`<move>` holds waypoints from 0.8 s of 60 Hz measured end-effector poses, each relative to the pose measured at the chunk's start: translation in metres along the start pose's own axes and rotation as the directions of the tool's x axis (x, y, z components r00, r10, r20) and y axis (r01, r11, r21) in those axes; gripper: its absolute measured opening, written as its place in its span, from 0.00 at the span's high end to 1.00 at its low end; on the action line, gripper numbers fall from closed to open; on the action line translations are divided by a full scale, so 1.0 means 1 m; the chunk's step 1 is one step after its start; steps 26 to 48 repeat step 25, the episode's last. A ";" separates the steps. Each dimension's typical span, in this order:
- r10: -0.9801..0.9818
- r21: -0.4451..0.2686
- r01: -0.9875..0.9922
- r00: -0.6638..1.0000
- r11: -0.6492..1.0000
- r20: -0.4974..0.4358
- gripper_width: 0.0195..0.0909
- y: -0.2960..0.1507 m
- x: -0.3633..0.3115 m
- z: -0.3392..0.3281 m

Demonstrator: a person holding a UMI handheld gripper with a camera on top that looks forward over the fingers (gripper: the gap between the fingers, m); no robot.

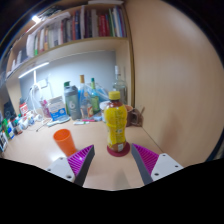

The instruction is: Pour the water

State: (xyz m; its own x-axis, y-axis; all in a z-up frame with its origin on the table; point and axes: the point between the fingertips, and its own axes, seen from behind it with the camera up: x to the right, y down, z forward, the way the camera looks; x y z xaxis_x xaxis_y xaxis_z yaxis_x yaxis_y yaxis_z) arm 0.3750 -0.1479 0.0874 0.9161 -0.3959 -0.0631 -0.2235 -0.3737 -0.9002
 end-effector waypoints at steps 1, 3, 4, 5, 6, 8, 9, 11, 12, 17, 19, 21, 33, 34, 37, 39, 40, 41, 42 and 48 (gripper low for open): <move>-0.011 -0.001 0.011 1.000 1.000 0.001 0.12 0.000 -0.004 -0.012; -0.032 -0.008 0.032 0.999 0.999 0.007 0.12 0.000 -0.012 -0.033; -0.039 -0.013 0.039 0.999 0.999 0.007 0.12 0.001 -0.015 -0.044; -0.044 -0.017 0.044 0.999 0.999 0.006 0.12 0.002 -0.018 -0.055; -0.046 -0.017 0.046 0.999 0.999 0.006 0.12 0.001 -0.021 -0.066; -0.050 -0.009 0.050 0.999 0.999 0.008 0.12 -0.002 -0.028 -0.087; -0.051 -0.002 0.051 0.999 0.999 0.009 0.12 -0.004 -0.032 -0.098; -0.051 0.008 0.051 0.999 0.999 0.013 0.12 -0.009 -0.036 -0.120; -0.051 0.011 0.050 0.999 0.999 0.013 0.12 -0.011 -0.040 -0.131; -0.053 0.030 0.053 0.999 0.998 0.007 0.13 -0.021 -0.054 -0.185; -0.058 0.045 0.057 0.998 0.997 0.011 0.14 -0.024 -0.057 -0.197; -0.059 0.052 0.059 0.998 0.997 0.003 0.13 -0.027 -0.062 -0.219; -0.065 0.062 0.065 0.998 0.996 -0.001 0.13 -0.031 -0.069 -0.255; -0.065 0.062 0.065 0.998 0.996 -0.001 0.13 -0.031 -0.069 -0.255; -0.065 0.062 0.065 0.998 0.996 -0.001 0.13 -0.031 -0.069 -0.255; -0.065 0.062 0.065 0.998 0.996 -0.001 0.13 -0.031 -0.069 -0.255; -0.065 0.062 0.065 0.998 0.996 -0.001 0.13 -0.031 -0.069 -0.255; -0.065 0.062 0.065 0.998 0.996 -0.001 0.13 -0.031 -0.069 -0.255; -0.065 0.062 0.065 0.998 0.996 -0.001 0.13 -0.031 -0.069 -0.255; -0.065 0.062 0.065 0.998 0.996 -0.001 0.13 -0.031 -0.069 -0.255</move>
